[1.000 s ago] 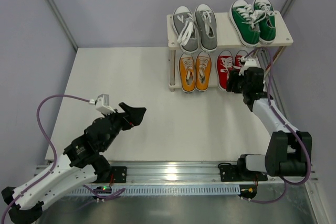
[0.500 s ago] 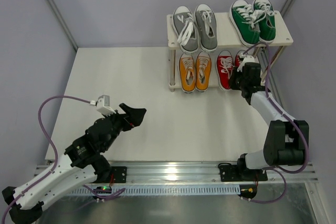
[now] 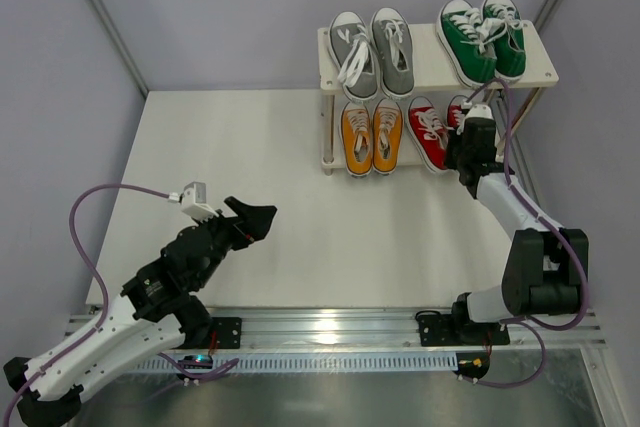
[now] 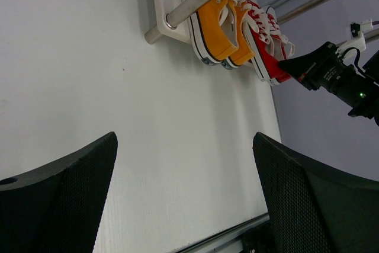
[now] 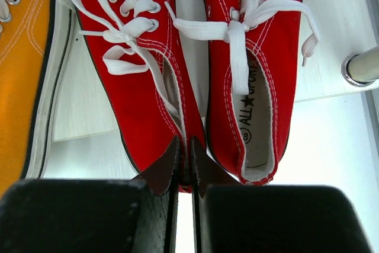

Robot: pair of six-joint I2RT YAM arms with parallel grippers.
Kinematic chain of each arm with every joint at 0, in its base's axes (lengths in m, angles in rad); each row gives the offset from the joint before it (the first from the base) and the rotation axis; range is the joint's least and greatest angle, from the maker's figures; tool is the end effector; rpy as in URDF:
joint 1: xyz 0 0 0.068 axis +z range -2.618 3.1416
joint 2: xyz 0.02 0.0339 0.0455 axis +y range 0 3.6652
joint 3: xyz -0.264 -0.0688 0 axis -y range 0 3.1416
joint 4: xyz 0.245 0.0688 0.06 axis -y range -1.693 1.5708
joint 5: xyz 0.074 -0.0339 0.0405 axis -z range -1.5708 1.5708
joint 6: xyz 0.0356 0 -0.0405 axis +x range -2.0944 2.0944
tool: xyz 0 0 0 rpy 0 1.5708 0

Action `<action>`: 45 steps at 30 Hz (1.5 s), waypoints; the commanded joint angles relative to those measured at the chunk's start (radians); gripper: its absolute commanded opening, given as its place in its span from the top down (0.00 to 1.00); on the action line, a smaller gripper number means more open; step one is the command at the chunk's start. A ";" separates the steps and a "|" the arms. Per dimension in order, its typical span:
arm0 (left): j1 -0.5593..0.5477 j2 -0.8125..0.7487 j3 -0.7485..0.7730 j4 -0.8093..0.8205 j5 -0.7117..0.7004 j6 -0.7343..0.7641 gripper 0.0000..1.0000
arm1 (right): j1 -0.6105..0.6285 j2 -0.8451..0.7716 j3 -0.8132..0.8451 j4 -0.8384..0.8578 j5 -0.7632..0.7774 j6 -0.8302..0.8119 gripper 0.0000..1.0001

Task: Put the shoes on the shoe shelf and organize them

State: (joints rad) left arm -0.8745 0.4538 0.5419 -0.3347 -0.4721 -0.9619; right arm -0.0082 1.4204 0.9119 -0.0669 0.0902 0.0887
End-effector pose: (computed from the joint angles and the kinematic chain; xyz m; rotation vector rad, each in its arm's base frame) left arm 0.0920 -0.0848 0.2848 -0.4266 1.8300 -0.8740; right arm 0.3155 -0.0058 0.2481 0.1563 2.1383 -0.0498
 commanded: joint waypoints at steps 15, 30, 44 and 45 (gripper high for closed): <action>0.008 0.022 0.039 -0.007 -0.010 0.014 0.06 | -0.006 -0.264 -0.096 0.153 -0.068 0.045 0.35; 0.006 0.075 0.139 -0.043 0.024 0.054 0.06 | 0.096 -0.494 -0.055 -0.081 -0.389 0.062 0.43; 0.067 0.616 0.755 -0.090 0.078 0.222 0.60 | 0.103 -0.505 0.229 -0.373 -0.391 0.059 0.69; 0.128 0.672 0.820 -0.127 0.110 0.224 0.82 | 0.105 -0.492 0.243 -0.390 -0.398 0.062 0.69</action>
State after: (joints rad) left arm -0.8322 0.9852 1.1851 -0.4313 -0.4271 -0.8120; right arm 0.0921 0.8776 1.0863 -0.3733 -0.3088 0.1478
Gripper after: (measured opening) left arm 0.390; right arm 0.317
